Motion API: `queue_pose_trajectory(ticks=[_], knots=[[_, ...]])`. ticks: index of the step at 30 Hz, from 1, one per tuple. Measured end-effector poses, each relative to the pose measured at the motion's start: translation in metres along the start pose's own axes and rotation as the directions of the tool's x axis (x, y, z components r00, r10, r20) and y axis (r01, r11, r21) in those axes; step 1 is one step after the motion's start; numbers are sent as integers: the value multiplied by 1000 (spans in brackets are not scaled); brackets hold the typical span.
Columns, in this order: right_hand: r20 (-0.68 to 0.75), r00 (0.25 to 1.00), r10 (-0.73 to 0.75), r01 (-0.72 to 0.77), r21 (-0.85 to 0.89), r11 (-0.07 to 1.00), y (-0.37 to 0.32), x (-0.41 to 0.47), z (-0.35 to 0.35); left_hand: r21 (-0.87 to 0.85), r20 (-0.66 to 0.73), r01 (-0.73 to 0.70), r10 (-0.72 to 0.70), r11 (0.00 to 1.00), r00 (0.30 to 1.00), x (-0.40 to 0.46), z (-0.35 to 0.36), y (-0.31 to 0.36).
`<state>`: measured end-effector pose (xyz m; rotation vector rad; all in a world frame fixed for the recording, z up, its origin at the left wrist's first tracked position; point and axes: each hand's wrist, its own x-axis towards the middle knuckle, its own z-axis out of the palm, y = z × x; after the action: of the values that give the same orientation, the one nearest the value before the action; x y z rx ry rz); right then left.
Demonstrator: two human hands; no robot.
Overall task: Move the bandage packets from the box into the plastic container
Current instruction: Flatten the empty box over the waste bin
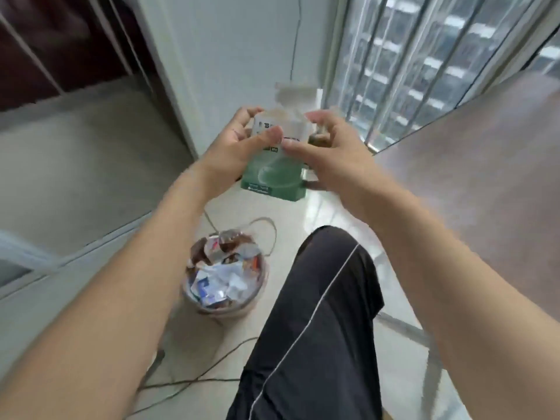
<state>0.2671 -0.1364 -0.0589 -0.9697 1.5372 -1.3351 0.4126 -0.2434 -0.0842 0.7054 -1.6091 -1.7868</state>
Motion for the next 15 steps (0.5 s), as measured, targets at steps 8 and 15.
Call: queue_pose_trajectory(ticks=[8,15], knots=[[179,737,652,-665,370,649,196,-6,163,563,-263,425,-334,709,905,-98,-143,-156],[109,486,867,-840,332,429,270,24,199,841,-272,369,-281,395,920,-145,-143,-282]])
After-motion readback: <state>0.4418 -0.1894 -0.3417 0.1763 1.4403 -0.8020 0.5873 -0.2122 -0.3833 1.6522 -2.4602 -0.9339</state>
